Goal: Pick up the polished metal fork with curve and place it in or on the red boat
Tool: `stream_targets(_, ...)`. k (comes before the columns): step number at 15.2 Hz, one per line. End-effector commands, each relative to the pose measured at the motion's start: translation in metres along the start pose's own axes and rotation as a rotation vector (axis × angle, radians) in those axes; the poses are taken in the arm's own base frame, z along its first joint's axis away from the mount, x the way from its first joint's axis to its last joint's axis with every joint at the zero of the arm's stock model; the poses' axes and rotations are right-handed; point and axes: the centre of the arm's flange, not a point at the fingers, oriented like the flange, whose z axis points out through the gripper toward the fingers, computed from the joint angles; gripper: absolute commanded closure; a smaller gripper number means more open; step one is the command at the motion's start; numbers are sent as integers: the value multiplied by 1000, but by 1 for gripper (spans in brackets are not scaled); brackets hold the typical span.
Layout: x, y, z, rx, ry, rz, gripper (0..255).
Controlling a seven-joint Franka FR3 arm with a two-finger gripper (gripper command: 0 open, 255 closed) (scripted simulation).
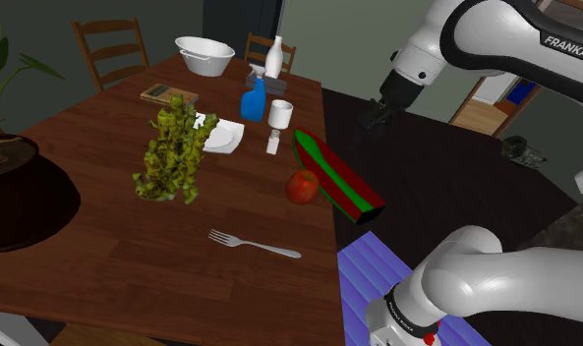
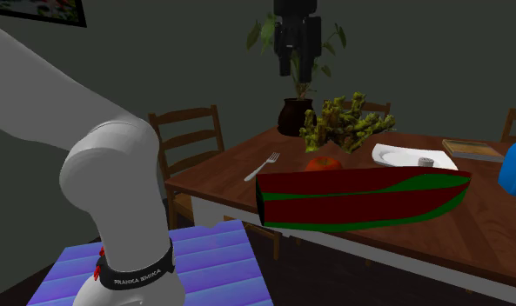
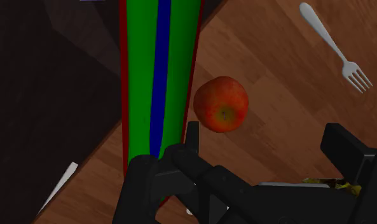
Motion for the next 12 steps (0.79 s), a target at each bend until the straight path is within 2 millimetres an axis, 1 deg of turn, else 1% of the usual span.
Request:
stream_targets(1, 0, 0, 0, 0, 0, 0, 0)
stream_targets(7, 20, -54, 56, -11, -11, -123, 0)
stream_targets(12, 32, -100, 104, -20, -20, -226, 0)
